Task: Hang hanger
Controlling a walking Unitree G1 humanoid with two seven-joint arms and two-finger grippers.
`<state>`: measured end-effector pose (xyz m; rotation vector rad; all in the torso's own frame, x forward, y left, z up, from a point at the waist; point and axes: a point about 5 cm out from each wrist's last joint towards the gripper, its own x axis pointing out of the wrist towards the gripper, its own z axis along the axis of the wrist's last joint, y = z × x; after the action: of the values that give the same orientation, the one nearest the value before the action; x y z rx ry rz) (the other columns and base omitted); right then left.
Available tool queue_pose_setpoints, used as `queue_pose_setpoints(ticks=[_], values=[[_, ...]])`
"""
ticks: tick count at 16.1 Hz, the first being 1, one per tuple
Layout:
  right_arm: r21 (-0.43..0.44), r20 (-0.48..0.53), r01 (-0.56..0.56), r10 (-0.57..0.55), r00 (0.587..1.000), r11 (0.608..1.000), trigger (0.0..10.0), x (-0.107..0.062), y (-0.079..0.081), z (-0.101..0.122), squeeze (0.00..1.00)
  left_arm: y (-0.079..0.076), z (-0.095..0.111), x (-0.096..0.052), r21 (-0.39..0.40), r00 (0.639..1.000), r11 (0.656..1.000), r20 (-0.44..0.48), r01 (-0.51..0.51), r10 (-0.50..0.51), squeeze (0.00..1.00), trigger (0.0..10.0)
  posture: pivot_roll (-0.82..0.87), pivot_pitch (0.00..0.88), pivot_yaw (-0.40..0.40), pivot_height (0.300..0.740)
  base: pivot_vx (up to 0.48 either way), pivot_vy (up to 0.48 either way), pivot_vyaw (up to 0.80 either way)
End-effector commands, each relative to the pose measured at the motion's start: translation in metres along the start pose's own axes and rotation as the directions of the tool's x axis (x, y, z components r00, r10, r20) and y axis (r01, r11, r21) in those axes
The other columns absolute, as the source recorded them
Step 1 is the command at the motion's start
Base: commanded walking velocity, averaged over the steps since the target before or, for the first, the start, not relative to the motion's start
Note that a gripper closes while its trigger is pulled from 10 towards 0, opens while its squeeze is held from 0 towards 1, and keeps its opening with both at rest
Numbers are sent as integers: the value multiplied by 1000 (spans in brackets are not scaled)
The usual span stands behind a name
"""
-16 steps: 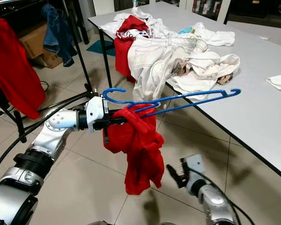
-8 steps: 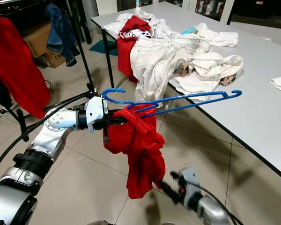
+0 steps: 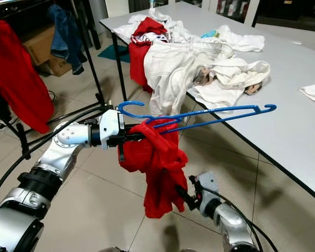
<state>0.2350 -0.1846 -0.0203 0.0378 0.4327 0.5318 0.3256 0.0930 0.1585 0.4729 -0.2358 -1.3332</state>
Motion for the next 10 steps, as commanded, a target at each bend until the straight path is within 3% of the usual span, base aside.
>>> queue_pose_setpoints(ticks=[1,8,9,10], values=[[13,-2,-27,27,1000,1000,10000,4,5,0,0,3,6,0,35,1000,999,14,0,-1,0,10000,-122,0,74,740,0,0,0],[29,-27,-128,129,991,991,10000,10,27,-9,0,5,6,-1,39,1000,999,10,-11,10,0,10000,-118,0,69,740,0,0,0],[38,-23,-154,154,988,987,7020,13,32,-9,0,5,7,-1,40,1000,999,12,-12,12,0,10000,-119,0,69,740,0,0,0],[49,-15,-168,169,986,985,1765,15,35,-8,0,6,7,0,41,1000,999,14,-12,12,0,10000,-122,0,70,740,0,0,0]])
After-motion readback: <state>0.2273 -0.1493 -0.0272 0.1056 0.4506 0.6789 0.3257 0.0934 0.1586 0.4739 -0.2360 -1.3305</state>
